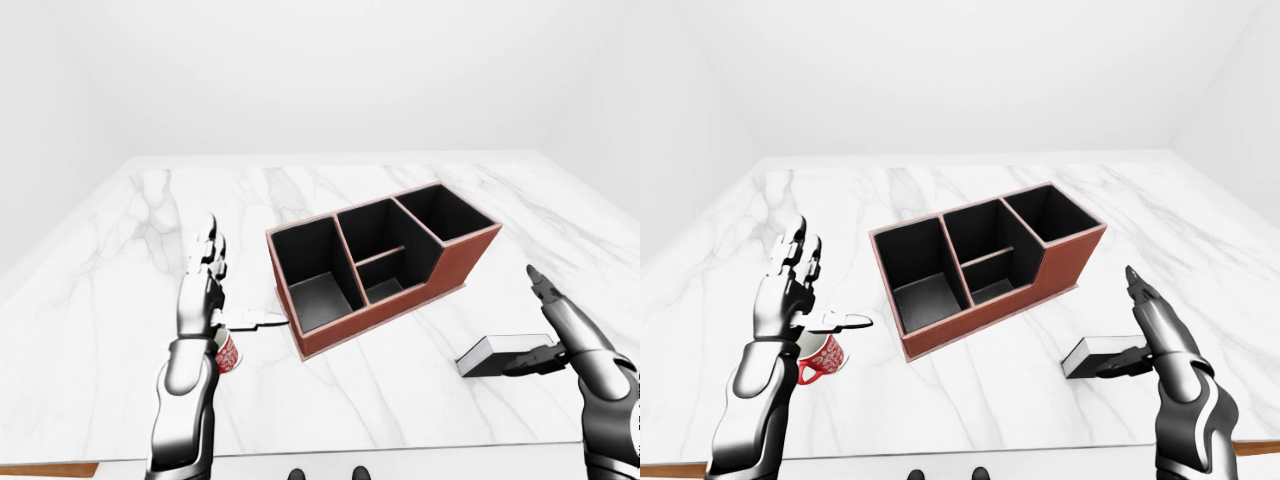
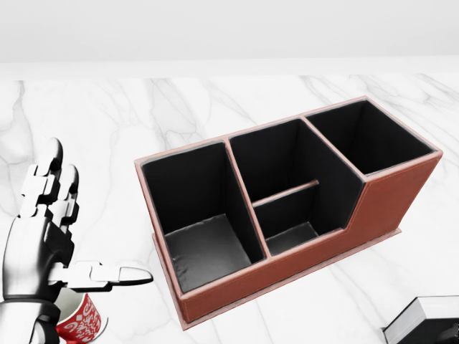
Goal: Pick up the book and place it in the back compartment of the caddy.
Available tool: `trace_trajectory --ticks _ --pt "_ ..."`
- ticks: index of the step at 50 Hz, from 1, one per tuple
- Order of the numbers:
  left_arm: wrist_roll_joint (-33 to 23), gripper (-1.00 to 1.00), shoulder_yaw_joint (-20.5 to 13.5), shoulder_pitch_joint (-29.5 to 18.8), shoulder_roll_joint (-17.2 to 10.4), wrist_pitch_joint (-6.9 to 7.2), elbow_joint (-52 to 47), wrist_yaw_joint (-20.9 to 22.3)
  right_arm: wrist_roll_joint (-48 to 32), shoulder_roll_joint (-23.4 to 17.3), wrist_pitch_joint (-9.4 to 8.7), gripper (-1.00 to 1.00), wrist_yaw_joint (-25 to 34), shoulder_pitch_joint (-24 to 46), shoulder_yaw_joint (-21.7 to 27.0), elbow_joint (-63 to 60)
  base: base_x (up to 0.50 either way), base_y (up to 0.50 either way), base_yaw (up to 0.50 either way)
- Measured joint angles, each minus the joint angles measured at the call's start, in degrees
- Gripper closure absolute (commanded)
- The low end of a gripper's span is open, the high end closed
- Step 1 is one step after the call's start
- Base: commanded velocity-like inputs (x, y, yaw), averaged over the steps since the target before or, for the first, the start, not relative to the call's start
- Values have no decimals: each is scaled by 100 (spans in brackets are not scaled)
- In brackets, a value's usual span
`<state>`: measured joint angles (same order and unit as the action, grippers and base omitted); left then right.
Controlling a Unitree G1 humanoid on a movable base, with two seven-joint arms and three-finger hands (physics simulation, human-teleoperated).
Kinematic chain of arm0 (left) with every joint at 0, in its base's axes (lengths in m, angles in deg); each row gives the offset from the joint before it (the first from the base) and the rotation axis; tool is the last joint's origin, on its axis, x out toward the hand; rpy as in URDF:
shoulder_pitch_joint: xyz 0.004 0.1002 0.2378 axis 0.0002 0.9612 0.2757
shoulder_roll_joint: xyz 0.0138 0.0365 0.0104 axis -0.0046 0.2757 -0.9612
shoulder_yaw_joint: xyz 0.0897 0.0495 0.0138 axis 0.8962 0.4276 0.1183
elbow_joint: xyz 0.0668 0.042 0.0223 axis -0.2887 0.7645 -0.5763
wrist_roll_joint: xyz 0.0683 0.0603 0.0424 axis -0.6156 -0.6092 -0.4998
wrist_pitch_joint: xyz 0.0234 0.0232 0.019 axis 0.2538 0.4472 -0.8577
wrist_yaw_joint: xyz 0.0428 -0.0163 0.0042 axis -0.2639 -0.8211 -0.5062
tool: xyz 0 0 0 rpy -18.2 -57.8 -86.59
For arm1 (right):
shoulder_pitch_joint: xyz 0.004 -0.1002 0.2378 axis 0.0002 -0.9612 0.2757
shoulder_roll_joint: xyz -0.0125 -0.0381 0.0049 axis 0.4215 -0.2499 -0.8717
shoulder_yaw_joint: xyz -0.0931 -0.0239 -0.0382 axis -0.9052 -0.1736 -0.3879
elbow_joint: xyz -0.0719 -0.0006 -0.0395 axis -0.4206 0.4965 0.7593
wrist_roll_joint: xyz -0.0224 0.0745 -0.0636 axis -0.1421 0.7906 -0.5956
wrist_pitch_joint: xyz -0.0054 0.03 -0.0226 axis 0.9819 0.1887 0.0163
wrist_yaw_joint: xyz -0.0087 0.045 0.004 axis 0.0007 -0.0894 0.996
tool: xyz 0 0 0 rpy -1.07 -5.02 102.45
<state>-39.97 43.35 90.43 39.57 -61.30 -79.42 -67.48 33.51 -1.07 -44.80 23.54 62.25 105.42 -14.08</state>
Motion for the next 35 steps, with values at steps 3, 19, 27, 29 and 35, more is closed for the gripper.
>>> trace_trajectory --ticks 3,19,27,29,35 --pt "-7 -100 7 1 2 0 16 -2 -13 -36 36 -100 -41 34 -51 106 0 0 0" --pt "-43 -100 42 5 11 0 94 -10 -38 -179 199 -100 -227 150 -221 569 0 0 0" --pt "-49 -100 44 7 11 0 110 -10 -42 -211 248 -100 -294 175 -295 728 0 0 0" --pt "-51 -100 46 8 11 0 116 -10 -43 -216 261 -100 -309 178 -310 762 0 0 0" --pt "-55 -100 46 14 12 0 115 -9 -42 -229 294 -100 -334 175 -339 840 0 0 0"
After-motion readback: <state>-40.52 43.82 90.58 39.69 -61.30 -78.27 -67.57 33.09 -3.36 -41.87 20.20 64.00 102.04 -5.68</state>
